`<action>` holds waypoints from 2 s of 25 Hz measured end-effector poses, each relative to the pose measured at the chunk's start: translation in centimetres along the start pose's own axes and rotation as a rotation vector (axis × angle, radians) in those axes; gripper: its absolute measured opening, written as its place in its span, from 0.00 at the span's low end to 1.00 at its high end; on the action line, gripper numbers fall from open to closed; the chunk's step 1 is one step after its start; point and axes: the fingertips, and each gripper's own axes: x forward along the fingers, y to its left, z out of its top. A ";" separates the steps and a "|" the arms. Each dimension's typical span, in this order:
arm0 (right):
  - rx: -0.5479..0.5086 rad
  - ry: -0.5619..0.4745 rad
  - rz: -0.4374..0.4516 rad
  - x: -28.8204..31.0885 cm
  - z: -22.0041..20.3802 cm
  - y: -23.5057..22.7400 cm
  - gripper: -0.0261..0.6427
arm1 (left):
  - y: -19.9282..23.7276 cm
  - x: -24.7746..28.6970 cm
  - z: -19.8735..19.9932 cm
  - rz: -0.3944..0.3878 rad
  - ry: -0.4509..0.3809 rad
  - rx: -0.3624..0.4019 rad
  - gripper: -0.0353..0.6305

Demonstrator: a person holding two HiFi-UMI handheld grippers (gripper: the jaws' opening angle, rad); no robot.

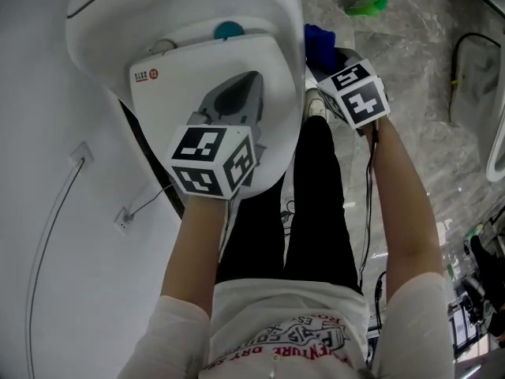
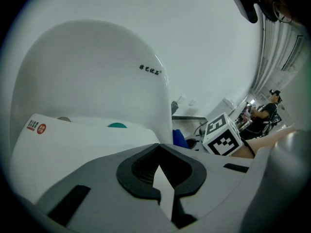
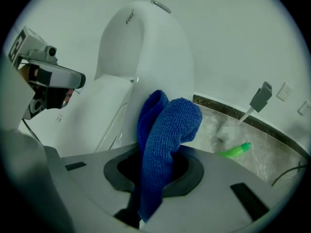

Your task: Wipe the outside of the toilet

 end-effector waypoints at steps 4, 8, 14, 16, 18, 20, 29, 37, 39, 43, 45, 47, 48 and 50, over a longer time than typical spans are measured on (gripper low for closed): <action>0.033 0.011 -0.025 0.1 -2.8 1.7 0.15 | -0.9 -0.5 -2.0 -0.044 0.030 0.064 0.06; 0.056 0.008 -0.035 0.2 -5.0 3.2 0.15 | -1.9 -1.3 -3.6 -0.081 0.023 0.091 0.06; 0.024 0.040 -0.021 0.9 -9.5 6.7 0.15 | -3.0 -2.4 -6.2 -0.125 0.024 0.097 0.06; 0.040 0.034 -0.012 0.9 -10.8 7.9 0.15 | -3.4 -2.9 -7.4 -0.122 0.030 0.099 0.06; 0.051 0.031 -0.003 0.8 -11.8 8.8 0.15 | -4.0 -3.4 -8.4 -0.123 0.032 0.098 0.06; 0.065 0.034 0.013 0.8 -12.7 9.8 0.15 | -4.5 -3.8 -9.5 -0.120 0.033 0.097 0.06; 0.088 0.026 0.034 0.7 -15.3 13.1 0.15 | -6.1 -5.8 -12.9 -0.084 -0.009 0.033 0.06; 0.052 -0.002 0.051 0.1 -16.9 16.5 0.15 | -6.5 -8.9 -17.4 -0.017 -0.034 0.013 0.06; 0.062 -0.012 0.056 0.0 -17.5 17.5 0.15 | -7.0 -9.7 -18.6 -0.014 -0.042 -0.005 0.06; 0.102 -0.027 0.060 -0.2 -18.6 18.9 0.15 | -7.9 -10.9 -21.4 -0.018 -0.026 -0.009 0.06; 0.138 -0.031 0.062 0.0 -19.0 19.7 0.15 | -7.5 -11.7 -22.7 -0.014 -0.016 -0.014 0.06; 0.160 -0.037 0.048 0.2 -19.2 20.2 0.15 | -6.9 -12.6 -23.9 -0.015 -0.014 -0.024 0.06; 0.164 -0.038 0.036 0.2 -19.4 20.4 0.15 | -6.6 -13.0 -24.5 -0.022 -0.011 -0.025 0.06; 0.171 -0.032 0.016 0.4 -19.8 21.1 0.15 | -6.2 -14.0 -25.9 -0.045 0.004 -0.007 0.06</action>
